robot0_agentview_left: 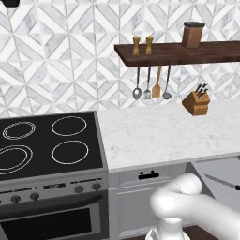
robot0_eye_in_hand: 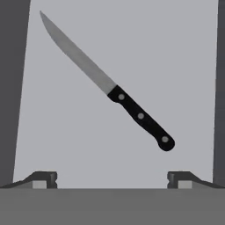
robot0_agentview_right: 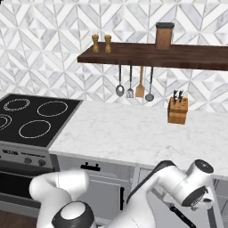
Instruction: Pick up the knife from the drawer and place it on the cutting board. Then place the meat from the plate to the cutting board.
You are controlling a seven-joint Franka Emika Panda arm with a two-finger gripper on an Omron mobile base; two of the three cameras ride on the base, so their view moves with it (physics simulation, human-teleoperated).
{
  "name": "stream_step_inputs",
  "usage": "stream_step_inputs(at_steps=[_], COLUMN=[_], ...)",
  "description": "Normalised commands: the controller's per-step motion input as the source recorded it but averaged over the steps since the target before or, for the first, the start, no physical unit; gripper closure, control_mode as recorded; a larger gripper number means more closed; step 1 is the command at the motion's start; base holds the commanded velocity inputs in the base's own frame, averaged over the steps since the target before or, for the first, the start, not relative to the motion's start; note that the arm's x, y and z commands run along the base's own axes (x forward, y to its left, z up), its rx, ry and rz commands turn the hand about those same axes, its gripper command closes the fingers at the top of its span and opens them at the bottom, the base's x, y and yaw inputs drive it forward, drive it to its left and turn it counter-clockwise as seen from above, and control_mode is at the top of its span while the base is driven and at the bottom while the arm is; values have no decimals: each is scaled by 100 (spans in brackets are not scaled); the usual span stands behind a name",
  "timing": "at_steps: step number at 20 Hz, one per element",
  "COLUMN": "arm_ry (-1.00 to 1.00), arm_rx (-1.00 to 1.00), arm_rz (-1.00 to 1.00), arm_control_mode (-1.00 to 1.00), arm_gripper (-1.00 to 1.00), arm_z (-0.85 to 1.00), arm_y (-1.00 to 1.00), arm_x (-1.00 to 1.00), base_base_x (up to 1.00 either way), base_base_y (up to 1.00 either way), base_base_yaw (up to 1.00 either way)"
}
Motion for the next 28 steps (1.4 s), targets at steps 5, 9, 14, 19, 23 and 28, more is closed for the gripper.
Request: stream_step_inputs(at_steps=[5, 9, 14, 19, 23, 28], arm_ry=[-7, 2, -2, -1, 0, 0], arm_rx=[-4, -6, 0, 0, -1, -2], arm_rz=[2, 0, 0, 2, 7, 5], arm_control_mode=[-100, -100, -100, -100, -100, -100], arm_gripper=[-100, -100, -100, -100, -100, -100], arm_z=[0, -1, -23, -21, -2, -10], arm_y=[0, 1, 0, 0, 1, 0], arm_x=[9, 28, 9, 17, 15, 20], base_base_x=[0, 0, 0, 0, 0, 0], base_base_y=[0, 0, 0, 0, 0, 0], base_base_yaw=[0, 0, 0, 0, 0, 0])
